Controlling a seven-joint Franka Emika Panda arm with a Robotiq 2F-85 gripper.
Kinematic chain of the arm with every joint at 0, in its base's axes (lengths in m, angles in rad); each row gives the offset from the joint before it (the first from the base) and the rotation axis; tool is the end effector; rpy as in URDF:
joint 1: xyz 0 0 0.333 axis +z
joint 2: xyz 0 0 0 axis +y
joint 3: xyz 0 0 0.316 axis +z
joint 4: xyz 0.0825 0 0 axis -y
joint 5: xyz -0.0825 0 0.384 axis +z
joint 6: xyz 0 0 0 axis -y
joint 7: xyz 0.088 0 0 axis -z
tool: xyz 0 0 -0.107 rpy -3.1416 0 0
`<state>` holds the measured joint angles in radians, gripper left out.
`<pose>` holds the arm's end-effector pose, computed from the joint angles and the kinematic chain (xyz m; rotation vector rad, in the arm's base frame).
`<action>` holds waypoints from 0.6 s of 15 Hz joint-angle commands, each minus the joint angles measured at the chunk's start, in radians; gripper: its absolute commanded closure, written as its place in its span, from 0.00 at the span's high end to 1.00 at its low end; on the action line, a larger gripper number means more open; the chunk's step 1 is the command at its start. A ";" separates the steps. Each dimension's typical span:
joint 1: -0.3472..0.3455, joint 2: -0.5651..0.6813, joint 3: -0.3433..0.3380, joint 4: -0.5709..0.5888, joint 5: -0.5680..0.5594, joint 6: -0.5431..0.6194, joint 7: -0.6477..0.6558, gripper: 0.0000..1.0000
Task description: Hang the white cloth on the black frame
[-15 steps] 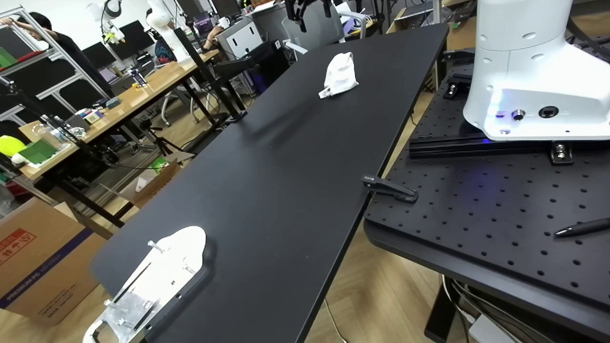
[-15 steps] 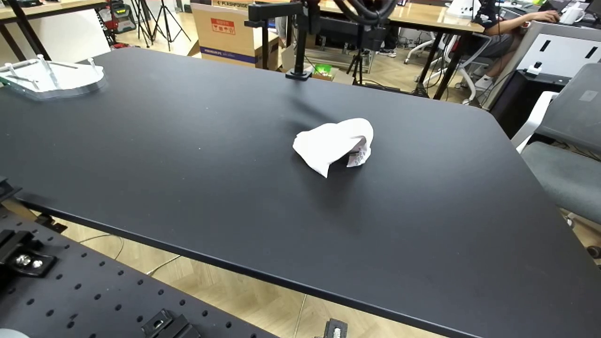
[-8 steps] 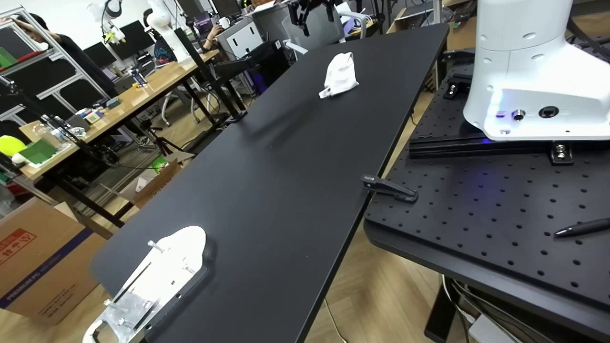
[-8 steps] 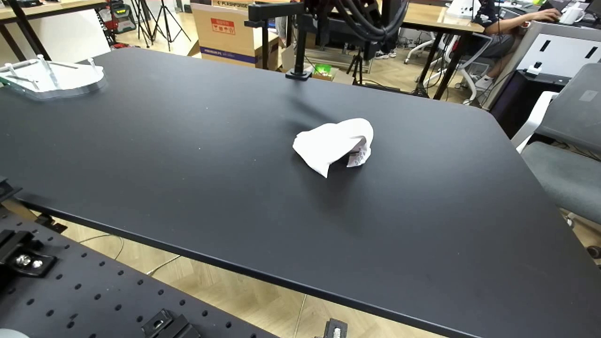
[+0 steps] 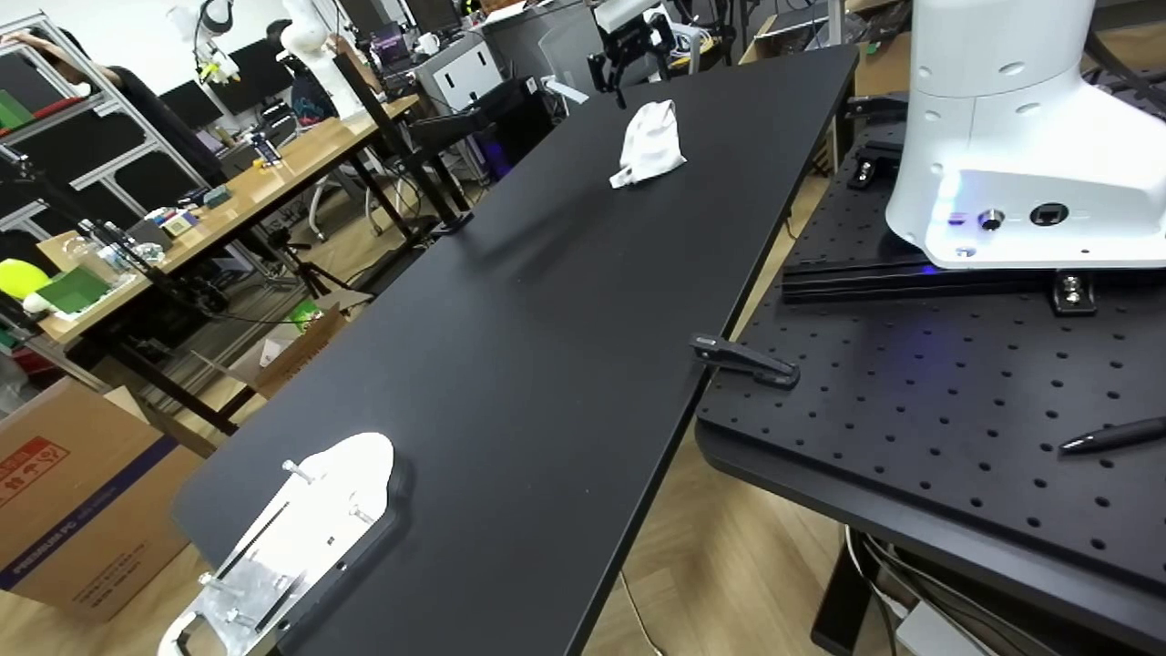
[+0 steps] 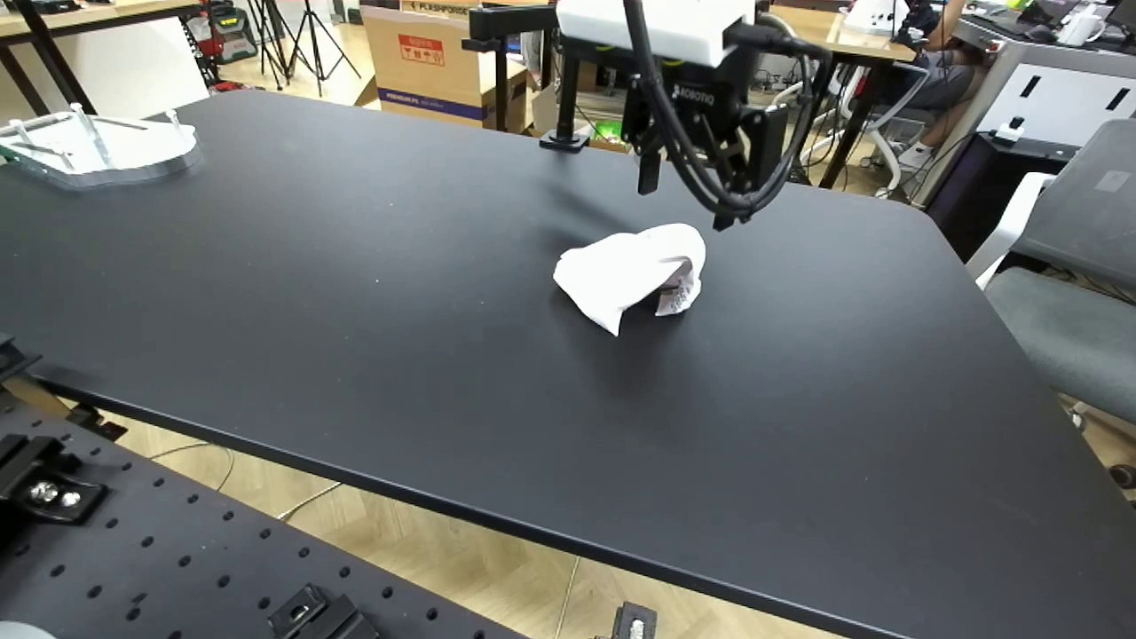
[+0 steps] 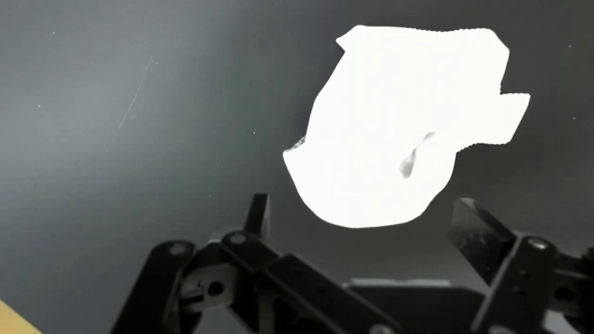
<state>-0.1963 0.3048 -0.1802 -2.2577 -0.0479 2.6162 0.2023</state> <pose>0.5086 -0.2009 0.2339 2.9511 -0.7982 0.0772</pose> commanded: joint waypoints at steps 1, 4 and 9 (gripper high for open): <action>0.008 0.118 -0.009 0.105 0.040 -0.026 -0.007 1.00; 0.015 0.173 -0.013 0.144 0.043 -0.047 -0.008 1.00; 0.015 0.242 -0.013 0.189 0.045 -0.055 -0.007 0.68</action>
<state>-0.1922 0.5100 -0.1815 -2.1181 -0.0173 2.5924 0.1971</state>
